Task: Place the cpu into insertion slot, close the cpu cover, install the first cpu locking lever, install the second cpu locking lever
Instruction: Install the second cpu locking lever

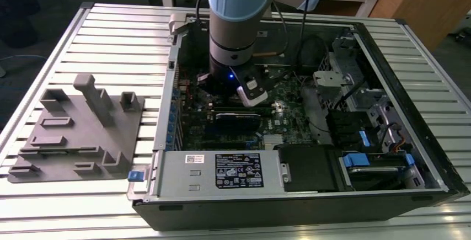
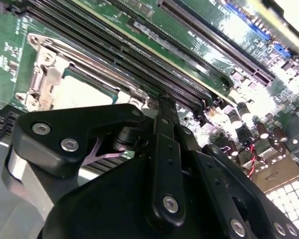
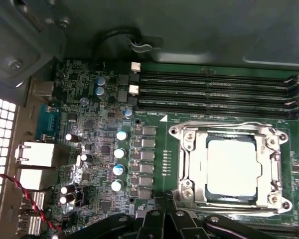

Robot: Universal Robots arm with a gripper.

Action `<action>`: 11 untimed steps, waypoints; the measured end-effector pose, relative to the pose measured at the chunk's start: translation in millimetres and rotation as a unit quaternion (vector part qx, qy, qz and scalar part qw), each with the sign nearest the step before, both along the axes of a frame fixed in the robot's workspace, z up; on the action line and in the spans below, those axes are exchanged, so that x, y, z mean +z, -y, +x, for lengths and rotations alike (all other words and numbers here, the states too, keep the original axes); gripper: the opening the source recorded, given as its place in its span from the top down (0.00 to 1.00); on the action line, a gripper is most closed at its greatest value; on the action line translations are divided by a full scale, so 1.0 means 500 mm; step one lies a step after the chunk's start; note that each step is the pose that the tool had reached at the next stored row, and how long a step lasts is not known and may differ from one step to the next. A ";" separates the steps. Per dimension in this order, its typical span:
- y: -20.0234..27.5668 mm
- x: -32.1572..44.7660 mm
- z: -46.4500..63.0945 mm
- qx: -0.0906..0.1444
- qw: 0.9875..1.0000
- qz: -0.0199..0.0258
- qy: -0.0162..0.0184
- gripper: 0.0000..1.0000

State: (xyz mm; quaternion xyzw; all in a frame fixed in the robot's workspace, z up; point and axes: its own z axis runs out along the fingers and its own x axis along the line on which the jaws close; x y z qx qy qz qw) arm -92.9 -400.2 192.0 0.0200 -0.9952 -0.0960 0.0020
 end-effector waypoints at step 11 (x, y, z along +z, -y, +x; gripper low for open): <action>0.0001 0.017 -0.007 0.000 1.000 0.000 0.000 0.89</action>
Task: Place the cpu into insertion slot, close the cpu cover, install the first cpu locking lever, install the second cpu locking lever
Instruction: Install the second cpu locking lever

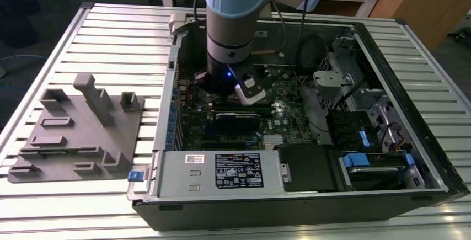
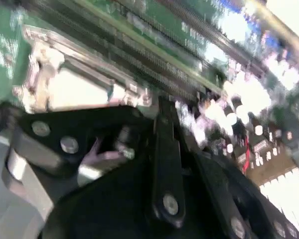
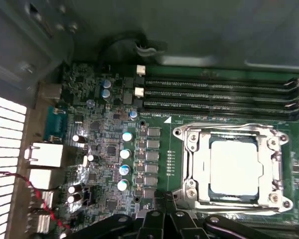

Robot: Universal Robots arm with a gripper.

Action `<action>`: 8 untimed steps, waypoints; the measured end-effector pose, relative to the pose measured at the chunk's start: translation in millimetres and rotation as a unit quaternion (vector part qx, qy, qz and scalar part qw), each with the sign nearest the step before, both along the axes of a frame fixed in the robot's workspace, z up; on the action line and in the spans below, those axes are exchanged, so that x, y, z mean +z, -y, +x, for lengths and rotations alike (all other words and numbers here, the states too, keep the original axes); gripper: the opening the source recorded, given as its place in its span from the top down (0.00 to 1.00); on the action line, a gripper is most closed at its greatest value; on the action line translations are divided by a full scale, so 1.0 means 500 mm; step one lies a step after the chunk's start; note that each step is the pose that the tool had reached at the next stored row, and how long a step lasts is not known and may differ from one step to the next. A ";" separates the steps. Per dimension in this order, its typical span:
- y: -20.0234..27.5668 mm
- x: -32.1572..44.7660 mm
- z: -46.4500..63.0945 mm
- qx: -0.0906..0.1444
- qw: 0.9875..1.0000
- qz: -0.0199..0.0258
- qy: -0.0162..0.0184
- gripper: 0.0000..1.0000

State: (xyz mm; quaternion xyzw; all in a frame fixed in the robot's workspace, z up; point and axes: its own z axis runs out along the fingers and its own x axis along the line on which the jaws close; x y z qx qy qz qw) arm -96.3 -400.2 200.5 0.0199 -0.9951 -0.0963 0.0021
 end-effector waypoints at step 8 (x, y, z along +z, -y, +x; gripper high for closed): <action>0.0000 0.041 0.003 0.000 1.000 0.000 0.000 0.89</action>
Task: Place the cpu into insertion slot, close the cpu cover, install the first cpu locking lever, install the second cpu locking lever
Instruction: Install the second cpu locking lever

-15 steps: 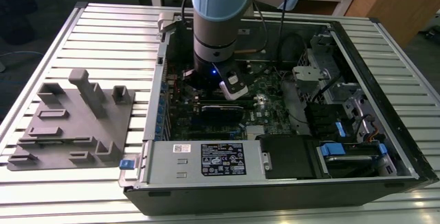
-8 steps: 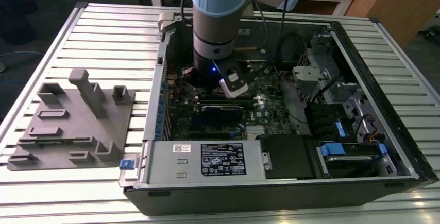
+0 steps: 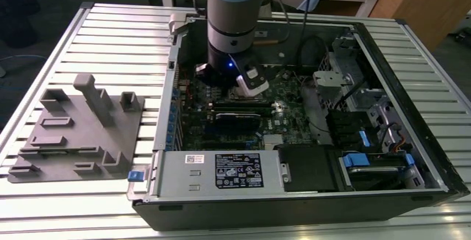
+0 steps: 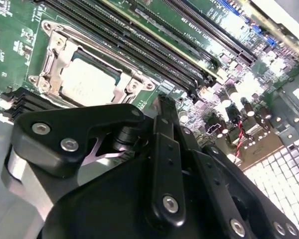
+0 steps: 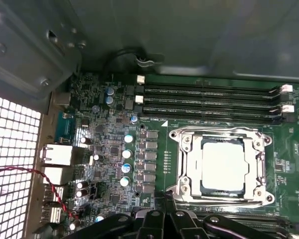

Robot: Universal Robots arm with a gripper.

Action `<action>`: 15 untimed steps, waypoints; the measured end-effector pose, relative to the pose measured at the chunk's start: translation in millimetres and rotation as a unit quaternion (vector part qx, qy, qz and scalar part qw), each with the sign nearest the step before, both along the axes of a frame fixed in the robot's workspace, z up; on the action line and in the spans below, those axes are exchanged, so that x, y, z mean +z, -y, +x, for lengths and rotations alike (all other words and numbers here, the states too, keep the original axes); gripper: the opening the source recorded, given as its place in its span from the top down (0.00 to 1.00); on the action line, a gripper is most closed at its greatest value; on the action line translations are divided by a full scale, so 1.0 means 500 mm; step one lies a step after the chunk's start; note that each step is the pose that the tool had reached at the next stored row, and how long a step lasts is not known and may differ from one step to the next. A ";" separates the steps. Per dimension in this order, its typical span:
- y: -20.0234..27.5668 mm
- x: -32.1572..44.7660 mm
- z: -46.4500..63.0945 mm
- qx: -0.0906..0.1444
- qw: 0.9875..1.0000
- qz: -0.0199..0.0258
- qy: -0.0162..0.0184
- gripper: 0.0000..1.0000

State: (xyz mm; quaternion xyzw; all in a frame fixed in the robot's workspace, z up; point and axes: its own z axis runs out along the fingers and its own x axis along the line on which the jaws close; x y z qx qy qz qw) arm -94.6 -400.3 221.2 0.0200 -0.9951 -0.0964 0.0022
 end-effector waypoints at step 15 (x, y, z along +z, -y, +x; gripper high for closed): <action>-0.0010 -0.001 0.092 0.000 1.000 0.000 -0.002 0.89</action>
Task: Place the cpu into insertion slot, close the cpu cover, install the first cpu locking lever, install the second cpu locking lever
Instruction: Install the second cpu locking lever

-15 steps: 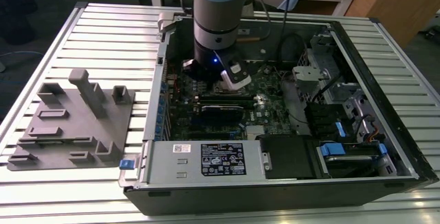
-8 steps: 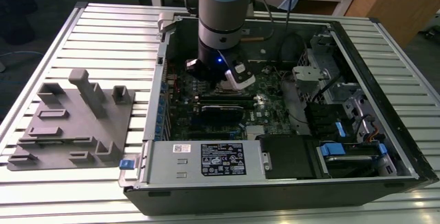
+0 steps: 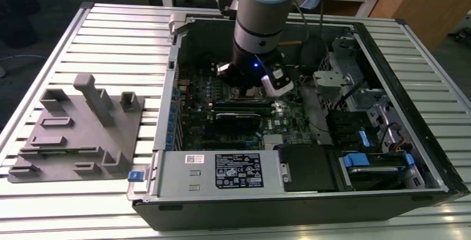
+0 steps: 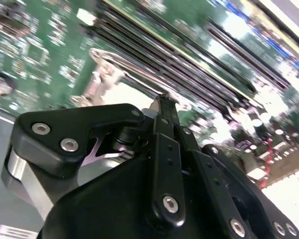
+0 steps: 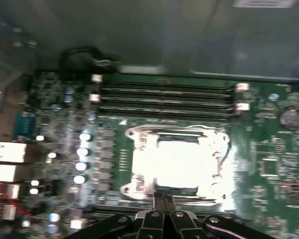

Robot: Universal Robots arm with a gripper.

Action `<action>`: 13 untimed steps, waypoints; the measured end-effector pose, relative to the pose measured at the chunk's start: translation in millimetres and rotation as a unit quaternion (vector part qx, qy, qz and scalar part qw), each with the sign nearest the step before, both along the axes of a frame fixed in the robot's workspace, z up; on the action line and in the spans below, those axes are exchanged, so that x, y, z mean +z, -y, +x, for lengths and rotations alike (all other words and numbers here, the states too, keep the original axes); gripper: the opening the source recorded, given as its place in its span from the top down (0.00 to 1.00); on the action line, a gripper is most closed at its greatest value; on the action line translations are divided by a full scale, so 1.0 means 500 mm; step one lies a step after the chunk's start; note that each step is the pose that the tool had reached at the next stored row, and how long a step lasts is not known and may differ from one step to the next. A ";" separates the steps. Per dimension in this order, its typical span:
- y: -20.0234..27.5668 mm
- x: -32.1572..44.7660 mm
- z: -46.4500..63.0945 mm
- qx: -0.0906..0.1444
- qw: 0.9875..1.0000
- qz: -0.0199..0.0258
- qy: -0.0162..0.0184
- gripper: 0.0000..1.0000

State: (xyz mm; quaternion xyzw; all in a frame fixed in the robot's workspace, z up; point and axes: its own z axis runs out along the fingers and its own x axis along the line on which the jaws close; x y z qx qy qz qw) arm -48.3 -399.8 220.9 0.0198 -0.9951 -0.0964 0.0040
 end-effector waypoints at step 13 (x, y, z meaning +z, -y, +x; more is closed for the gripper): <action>-0.0387 -0.002 0.027 0.000 1.000 0.000 0.000 0.89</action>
